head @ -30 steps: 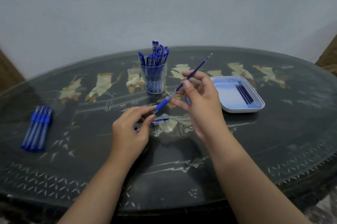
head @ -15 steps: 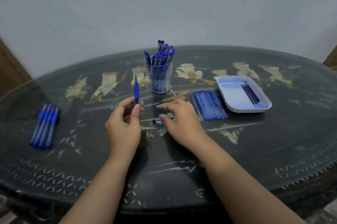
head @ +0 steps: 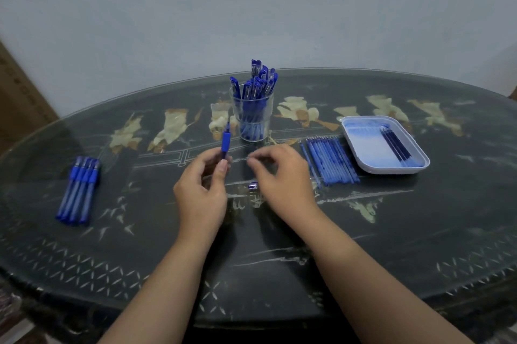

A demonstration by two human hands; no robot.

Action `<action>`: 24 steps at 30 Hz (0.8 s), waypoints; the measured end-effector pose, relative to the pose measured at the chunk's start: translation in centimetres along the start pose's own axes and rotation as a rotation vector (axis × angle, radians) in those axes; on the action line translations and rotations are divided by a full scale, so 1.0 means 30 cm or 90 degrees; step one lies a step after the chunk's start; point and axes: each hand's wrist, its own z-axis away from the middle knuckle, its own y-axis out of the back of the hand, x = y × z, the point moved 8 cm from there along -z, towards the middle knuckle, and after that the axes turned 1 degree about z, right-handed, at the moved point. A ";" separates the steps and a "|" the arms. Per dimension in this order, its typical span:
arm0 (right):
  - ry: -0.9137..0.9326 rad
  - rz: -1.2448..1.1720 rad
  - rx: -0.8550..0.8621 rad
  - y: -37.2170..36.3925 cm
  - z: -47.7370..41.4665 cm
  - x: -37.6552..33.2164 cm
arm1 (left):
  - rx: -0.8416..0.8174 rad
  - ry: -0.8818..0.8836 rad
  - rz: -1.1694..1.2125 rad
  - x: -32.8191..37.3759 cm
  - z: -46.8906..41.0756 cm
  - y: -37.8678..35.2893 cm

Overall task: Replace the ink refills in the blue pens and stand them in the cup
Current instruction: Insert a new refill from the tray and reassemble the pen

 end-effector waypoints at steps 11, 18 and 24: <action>-0.135 -0.399 -0.075 0.110 -0.026 -0.053 | -0.079 -0.181 -0.144 0.053 0.014 -0.048; -0.121 -0.273 -0.102 0.088 -0.021 -0.040 | -0.077 -0.188 -0.132 0.053 0.014 -0.046; -0.092 -0.230 -0.052 0.097 -0.025 -0.036 | -0.081 -0.181 -0.100 0.056 0.018 -0.052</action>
